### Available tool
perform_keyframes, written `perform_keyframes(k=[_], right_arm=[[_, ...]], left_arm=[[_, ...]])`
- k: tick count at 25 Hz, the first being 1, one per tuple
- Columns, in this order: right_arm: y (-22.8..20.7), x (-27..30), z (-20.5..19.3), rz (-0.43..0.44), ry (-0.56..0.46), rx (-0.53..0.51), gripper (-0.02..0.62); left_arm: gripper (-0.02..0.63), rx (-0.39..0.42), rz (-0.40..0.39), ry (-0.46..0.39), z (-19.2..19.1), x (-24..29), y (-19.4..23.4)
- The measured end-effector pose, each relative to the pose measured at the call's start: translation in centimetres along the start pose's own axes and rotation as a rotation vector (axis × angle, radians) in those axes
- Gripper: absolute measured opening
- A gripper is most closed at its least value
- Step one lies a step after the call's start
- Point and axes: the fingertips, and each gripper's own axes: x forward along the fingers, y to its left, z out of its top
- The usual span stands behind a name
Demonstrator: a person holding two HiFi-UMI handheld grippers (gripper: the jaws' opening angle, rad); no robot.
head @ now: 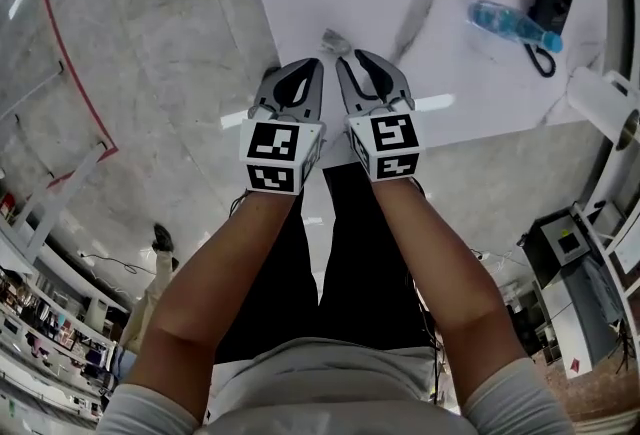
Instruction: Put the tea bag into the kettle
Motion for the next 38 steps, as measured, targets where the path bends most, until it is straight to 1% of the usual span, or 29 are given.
perform_keyframes(k=[6, 11, 16, 21, 22, 24, 25, 26, 32, 35, 38], right_arm=[[-0.5, 2.8, -1.9, 0.004, 0.027, -0.028, 0.118], [-1.3, 4.3, -2.9, -0.011, 0.050, -0.012, 0.120], [-1.6, 4.9, -3.4, -0.021, 0.065, -0.025, 0.120], [-1.7, 5.0, -3.5, -0.032, 0.072, -0.012, 0.115], [-1.8, 5.0, -3.5, -0.039, 0.074, -0.013, 0.097], [-2.0, 4.9, -3.6, -0.053, 0.084, -0.017, 0.032], [-2.0, 4.8, -3.6, -0.056, 0.088, -0.017, 0.015], [-1.9, 4.7, -3.6, -0.055, 0.089, -0.016, 0.012], [-1.9, 3.4, -2.1, -0.067, 0.061, 0.001, 0.012], [-1.4, 1.6, -0.3, -0.072, 0.030, 0.026, 0.012], [-1.0, -0.6, 2.1, -0.085, -0.015, 0.011, 0.012]], left_arm=[[0.008, 0.016, -0.012, 0.016, -1.5, 2.3, 1.4], [0.008, 0.006, -0.010, 0.017, -1.8, 3.7, 2.2], [0.008, 0.005, -0.008, 0.016, -1.7, 4.1, 2.4], [0.008, 0.007, -0.008, 0.010, -1.5, 4.1, 2.6], [0.008, 0.004, -0.009, 0.010, -1.4, 4.1, 2.6], [0.008, 0.003, -0.012, 0.009, -1.4, 3.9, 2.6], [0.008, 0.006, -0.014, 0.010, -1.4, 3.8, 2.6], [0.008, 0.010, -0.015, 0.011, -1.4, 3.7, 2.6], [0.008, 0.014, -0.009, 0.010, -0.6, 3.0, 2.8], [0.008, 0.026, -0.020, 0.004, 0.6, 1.8, 1.9], [0.008, 0.039, -0.023, -0.015, 2.3, 0.7, 0.8]])
